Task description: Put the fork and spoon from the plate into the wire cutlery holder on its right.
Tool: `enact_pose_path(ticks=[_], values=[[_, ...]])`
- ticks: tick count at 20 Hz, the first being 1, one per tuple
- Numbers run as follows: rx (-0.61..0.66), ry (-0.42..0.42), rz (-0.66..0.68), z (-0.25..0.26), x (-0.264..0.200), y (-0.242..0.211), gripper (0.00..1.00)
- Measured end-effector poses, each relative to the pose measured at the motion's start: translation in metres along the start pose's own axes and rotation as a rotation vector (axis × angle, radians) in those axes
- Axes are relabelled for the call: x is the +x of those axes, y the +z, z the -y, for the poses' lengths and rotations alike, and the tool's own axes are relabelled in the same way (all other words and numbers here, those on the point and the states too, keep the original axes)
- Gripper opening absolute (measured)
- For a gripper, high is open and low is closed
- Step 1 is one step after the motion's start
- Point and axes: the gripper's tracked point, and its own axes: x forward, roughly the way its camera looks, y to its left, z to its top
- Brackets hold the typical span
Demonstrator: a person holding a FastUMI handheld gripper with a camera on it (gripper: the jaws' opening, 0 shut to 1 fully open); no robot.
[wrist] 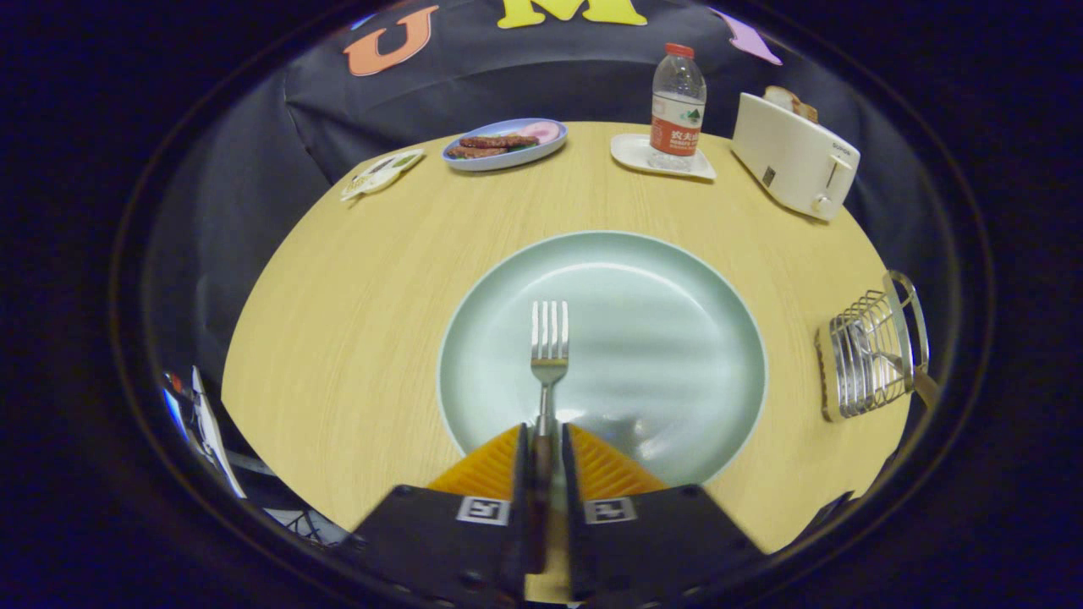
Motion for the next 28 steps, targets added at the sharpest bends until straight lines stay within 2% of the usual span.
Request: enact_pose_path(ticks=[1,2,3,11,18,21,25,28], values=[[0.002,0.010,-0.018,-0.001,0.001,-0.004,0.11],[0.001,0.014,-0.021,-0.003,0.000,-0.003,0.11],[-0.010,0.005,-0.030,0.000,0.001,-0.002,0.02],[-0.052,0.018,-0.017,0.009,-0.027,0.020,0.01],[-0.089,0.073,-0.020,0.022,-0.100,0.060,0.00],[-0.079,0.084,-0.056,0.047,-0.142,0.078,0.00],[-0.063,0.021,-0.091,0.107,-0.190,0.104,0.01],[0.036,0.010,-0.173,0.146,-0.214,0.105,0.00]])
